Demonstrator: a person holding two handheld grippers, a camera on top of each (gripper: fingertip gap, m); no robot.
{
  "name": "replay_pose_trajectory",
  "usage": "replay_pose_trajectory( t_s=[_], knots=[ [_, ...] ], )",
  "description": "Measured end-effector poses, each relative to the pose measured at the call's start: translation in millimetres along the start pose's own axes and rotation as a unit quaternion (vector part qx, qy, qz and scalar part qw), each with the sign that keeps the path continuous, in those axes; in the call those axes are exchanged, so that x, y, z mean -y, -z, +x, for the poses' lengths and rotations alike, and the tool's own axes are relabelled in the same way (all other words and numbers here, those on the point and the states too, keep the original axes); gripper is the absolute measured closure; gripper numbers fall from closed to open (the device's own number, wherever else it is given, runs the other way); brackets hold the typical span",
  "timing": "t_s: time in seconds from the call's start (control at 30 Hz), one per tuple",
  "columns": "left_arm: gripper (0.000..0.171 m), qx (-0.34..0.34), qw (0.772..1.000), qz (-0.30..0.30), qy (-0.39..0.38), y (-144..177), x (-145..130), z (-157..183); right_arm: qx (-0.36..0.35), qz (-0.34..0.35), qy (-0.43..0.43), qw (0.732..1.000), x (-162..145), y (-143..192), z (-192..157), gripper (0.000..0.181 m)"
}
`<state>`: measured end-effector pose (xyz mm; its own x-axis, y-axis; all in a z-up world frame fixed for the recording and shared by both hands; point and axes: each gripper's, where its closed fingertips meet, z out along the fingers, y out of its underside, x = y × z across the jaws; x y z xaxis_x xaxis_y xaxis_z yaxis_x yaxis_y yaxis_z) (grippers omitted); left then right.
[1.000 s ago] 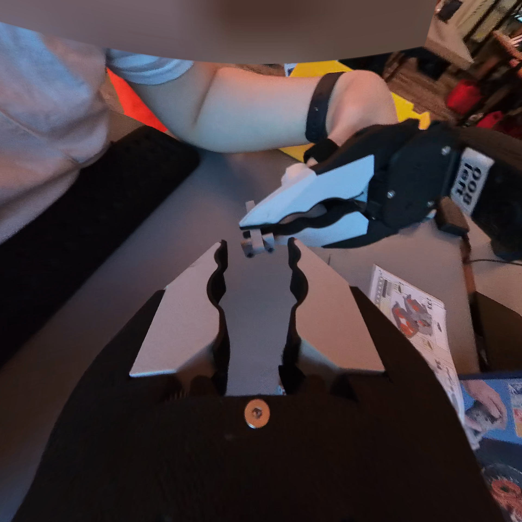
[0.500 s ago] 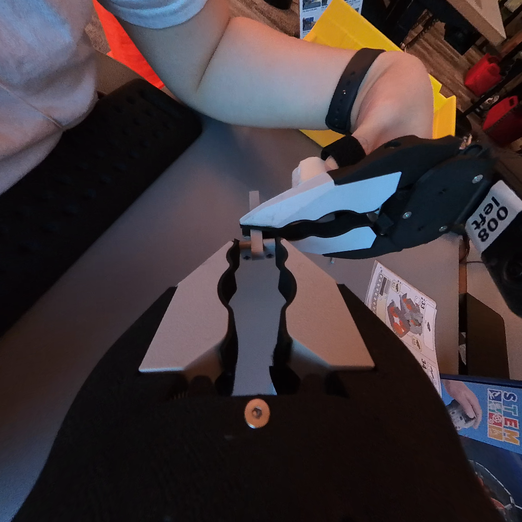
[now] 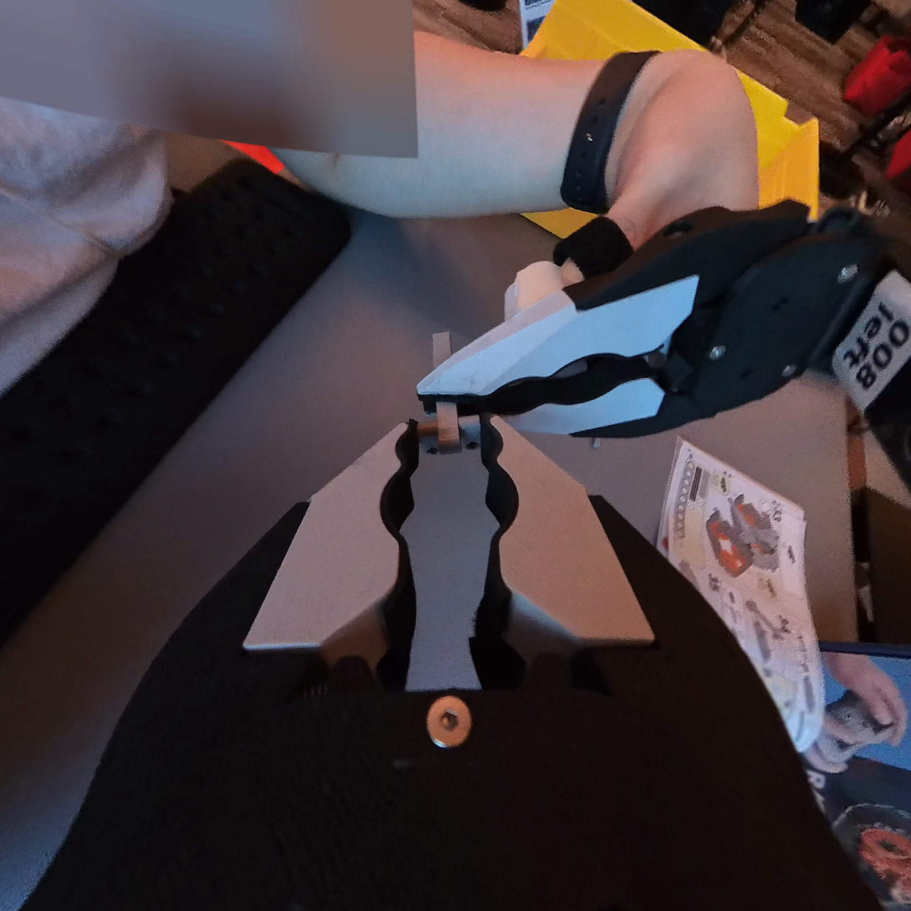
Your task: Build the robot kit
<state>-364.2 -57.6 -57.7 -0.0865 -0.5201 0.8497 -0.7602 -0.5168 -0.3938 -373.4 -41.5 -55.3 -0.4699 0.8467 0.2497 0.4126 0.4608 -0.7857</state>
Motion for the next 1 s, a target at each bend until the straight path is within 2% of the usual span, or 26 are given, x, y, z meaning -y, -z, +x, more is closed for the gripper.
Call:
replay_pose_trajectory(
  t_s=[0.13, 0.2, 0.27, 0.4, 0.53, 0.7, 0.83, 0.93, 1.0],
  knots=[
    [0.166, -0.003, 1.0, 0.006, -0.002, -2, 4, -1, -0.001, 0.001, 0.03, 1.0, -4, 4, -2, 0.156],
    [0.167, -0.002, 1.0, 0.01, -0.004, 0, 5, -4, -0.012, 0.016, 0.008, 1.0, -3, 5, 5, 0.156],
    [0.167, 0.009, 0.998, 0.055, -0.016, 14, 17, -8, -0.069, 0.038, -0.044, 0.996, -2, 17, 30, 0.13],
    [0.166, 0.053, 0.98, 0.158, -0.105, 46, 43, -8, -0.165, 0.085, -0.036, 0.982, -3, 65, 61, 0.139],
    [0.166, 0.13, 0.948, 0.183, -0.226, 58, 52, -5, -0.207, 0.103, -0.041, 0.972, -5, 91, 72, 0.139],
    [0.167, 0.173, 0.915, 0.203, -0.303, 62, 58, 1, -0.247, 0.004, -0.036, 0.968, -40, 99, 82, 0.139],
    [0.167, 0.189, 0.918, 0.213, -0.277, 69, 61, 0, -0.297, -0.05, -0.079, 0.95, -71, 114, 99, 0.142],
    [0.167, 0.18, 0.922, 0.294, -0.175, 94, 76, -4, -0.333, -0.07, -0.171, 0.925, -102, 125, 115, 0.142],
    [0.167, 0.16, 0.916, 0.352, -0.104, 112, 83, -10, -0.37, -0.076, -0.237, 0.895, -127, 136, 128, 0.128]
  ],
)
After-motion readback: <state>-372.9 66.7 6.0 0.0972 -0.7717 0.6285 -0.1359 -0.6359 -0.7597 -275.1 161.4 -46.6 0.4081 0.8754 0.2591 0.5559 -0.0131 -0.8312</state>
